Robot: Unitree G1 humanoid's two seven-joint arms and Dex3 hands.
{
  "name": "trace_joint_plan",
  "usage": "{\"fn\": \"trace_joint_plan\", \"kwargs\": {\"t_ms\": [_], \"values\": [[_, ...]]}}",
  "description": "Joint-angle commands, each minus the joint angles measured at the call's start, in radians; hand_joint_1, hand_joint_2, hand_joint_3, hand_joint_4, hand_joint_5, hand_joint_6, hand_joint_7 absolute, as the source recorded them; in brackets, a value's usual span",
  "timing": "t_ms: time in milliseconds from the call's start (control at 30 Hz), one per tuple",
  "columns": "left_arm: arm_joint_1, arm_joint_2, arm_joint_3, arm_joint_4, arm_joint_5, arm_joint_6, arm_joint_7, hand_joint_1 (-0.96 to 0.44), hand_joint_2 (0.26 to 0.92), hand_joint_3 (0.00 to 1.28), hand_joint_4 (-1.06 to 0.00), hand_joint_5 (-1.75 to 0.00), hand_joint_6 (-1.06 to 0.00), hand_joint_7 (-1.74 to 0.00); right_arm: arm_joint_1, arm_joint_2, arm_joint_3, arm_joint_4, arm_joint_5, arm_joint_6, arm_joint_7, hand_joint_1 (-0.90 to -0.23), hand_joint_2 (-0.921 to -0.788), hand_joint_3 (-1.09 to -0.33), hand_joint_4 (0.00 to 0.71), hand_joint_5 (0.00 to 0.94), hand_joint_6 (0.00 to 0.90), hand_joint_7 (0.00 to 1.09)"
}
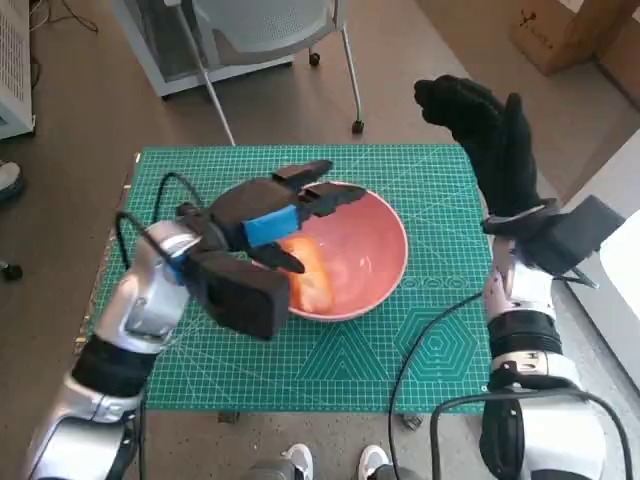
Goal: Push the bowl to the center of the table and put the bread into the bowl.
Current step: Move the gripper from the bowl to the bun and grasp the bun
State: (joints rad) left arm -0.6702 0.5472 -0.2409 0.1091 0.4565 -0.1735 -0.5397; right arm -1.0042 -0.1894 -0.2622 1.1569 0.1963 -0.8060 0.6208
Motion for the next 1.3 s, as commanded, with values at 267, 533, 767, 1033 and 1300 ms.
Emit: {"fn": "trace_joint_plan", "kwargs": {"t_ms": [267,533,767,1033,1300], "values": [[0.111,0.147,0.181,-0.201,-0.065,0.055,-0.023,-0.19,0.728,0.0,0.0,0.0,-0.2,-0.11,-0.009,0.015,-0.001,0.034,0.005,0.023,0.019,-0.655,-0.921,-0.623,0.185,0.001,0.335,0.0],[0.199,0.239,0.279,-0.278,-0.061,0.099,-0.032,-0.05,0.684,0.0,-0.03,-0.01,-0.27,-0.05,-0.014,0.022,0.0,0.039,0.001,0.023,0.015,-0.661,-0.921,-0.623,0.184,0.0,0.335,0.0],[0.287,0.288,0.34,-0.301,-0.065,0.125,-0.03,-0.05,0.686,0.0,-0.03,0.0,-0.28,-0.04,-0.021,0.027,-0.005,0.047,0.008,0.037,0.022,-0.661,-0.921,-0.623,0.186,0.001,0.341,0.0],[0.343,0.29,0.349,-0.319,-0.07,0.201,-0.045,-0.01,0.695,0.01,-0.02,0.0,-0.28,-0.03,-0.023,0.034,-0.003,0.047,0.005,0.043,0.021,-0.663,-0.921,-0.619,0.193,0.004,0.353,0.01],[0.349,0.276,0.322,-0.293,-0.076,0.265,-0.059,0.02,0.707,0.01,-0.01,0.0,-0.27,-0.01,-0.021,0.034,-0.002,0.045,0.001,0.036,0.025,-0.659,-0.921,-0.622,0.193,0.003,0.354,0.01]]}}
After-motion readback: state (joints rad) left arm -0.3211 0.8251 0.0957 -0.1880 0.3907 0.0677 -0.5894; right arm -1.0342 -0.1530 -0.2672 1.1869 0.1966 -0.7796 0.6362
